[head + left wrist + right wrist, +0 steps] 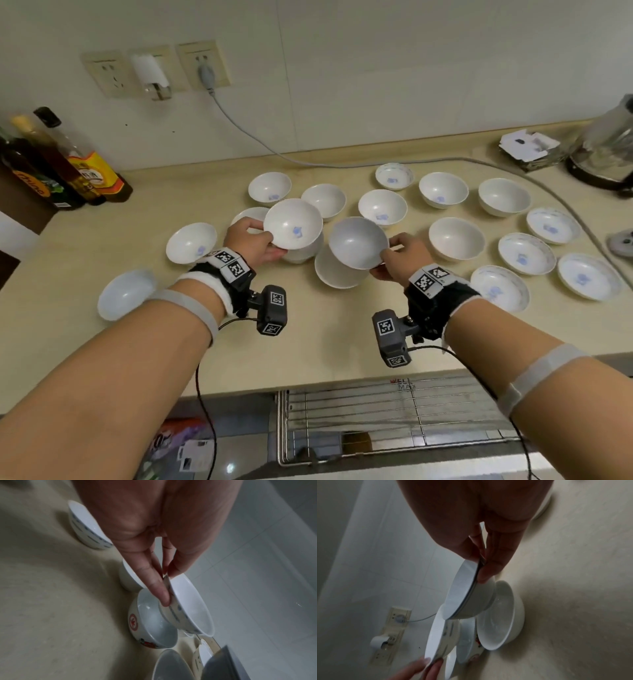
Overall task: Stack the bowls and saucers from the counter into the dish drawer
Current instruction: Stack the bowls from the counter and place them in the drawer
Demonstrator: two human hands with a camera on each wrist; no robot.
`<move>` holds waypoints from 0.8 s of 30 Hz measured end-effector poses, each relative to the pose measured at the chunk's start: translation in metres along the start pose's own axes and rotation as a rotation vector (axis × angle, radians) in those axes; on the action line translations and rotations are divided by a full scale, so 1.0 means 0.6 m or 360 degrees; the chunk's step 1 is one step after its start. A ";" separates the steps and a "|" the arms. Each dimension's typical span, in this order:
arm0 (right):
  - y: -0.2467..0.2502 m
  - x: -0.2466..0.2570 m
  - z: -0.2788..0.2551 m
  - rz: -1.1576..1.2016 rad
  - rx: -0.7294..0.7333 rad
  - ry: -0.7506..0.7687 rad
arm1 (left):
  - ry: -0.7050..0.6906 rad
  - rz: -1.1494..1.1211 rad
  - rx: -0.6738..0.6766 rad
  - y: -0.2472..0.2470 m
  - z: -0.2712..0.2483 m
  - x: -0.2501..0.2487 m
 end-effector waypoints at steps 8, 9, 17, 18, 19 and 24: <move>-0.039 -0.001 -0.012 -0.0313 -0.0019 -0.0061 | -0.0012 0.0263 0.0068 -0.020 0.059 0.030; -0.041 -0.001 -0.013 -0.0315 -0.0025 -0.0077 | -0.0015 0.0290 0.0069 -0.020 0.063 0.033; -0.060 -0.007 -0.015 -0.0349 -0.0070 -0.0146 | 0.0002 0.0650 0.0069 0.000 0.087 0.049; -0.061 -0.007 -0.015 -0.0347 -0.0082 -0.0155 | 0.0012 0.0672 0.0094 -0.001 0.085 0.050; -0.062 -0.006 -0.016 -0.0350 -0.0090 -0.0164 | 0.0008 0.0697 0.0099 -0.001 0.087 0.053; -0.061 -0.017 -0.011 -0.0367 -0.0153 -0.0230 | -0.0024 0.0631 0.0045 0.010 0.092 0.061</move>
Point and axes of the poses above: each hand's wrist, its own z-axis towards the middle knuckle, its own y-axis out of the back of the hand, x = y × z, the point moved 10 cm from there along z, towards the middle knuckle, and after that the axes turned 15 degrees about -z, right-handed, at the moved point
